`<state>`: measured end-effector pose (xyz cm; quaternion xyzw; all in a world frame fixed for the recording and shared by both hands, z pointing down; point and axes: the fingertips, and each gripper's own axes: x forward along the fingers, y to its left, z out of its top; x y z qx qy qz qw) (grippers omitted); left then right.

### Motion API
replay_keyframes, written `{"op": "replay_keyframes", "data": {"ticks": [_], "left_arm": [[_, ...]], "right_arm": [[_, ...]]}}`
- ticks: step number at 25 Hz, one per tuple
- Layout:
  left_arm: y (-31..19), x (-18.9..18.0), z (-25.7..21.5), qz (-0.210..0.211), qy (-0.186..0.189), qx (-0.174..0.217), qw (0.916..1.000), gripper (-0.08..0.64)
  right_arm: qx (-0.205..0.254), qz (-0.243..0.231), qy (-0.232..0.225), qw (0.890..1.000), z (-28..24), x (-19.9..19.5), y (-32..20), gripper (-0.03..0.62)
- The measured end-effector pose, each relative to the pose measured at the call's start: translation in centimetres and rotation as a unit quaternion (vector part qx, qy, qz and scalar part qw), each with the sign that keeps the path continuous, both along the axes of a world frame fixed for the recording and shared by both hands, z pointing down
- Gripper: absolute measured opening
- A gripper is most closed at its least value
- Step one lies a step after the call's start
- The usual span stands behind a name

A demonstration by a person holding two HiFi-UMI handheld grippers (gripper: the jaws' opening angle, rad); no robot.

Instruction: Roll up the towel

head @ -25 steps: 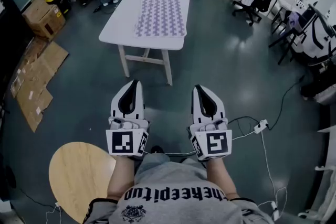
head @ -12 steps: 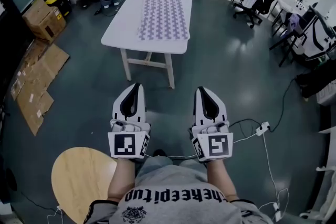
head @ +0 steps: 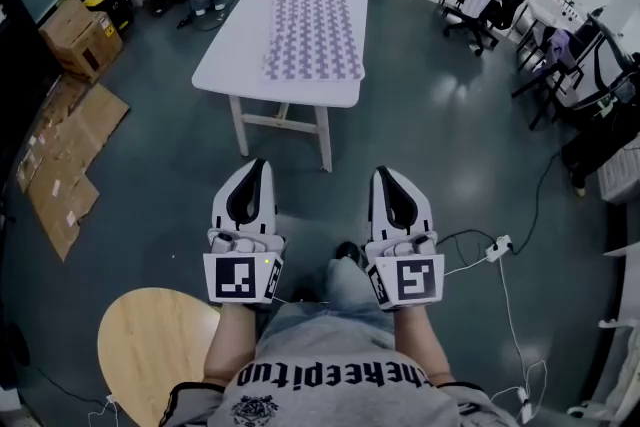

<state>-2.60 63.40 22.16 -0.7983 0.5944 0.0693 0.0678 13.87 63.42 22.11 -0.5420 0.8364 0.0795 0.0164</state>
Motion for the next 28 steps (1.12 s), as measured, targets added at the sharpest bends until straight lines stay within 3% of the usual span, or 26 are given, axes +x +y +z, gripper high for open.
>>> {"op": "replay_keyframes", "data": {"ticks": [6,16,28], "left_arm": [[-5.0,-1.3,0.2,-0.011,-0.003,0.003,0.9999,0.005],[-17.9,-2.4,-2.0,-0.033,-0.001,0.024,0.9992,0.005],[-30.7,-0.6,-3.0,-0.045,0.0,0.036,0.9983,0.005]], "right_arm": [[0.007,0.002,-0.002,1.0,0.1,-0.5,-5.7,0.002],[0.03,-0.018,-0.008,0.999,-2.3,-1.1,-19.7,0.002],[0.042,-0.042,0.0,0.998,-3.3,0.1,-32.8,0.002]]}}
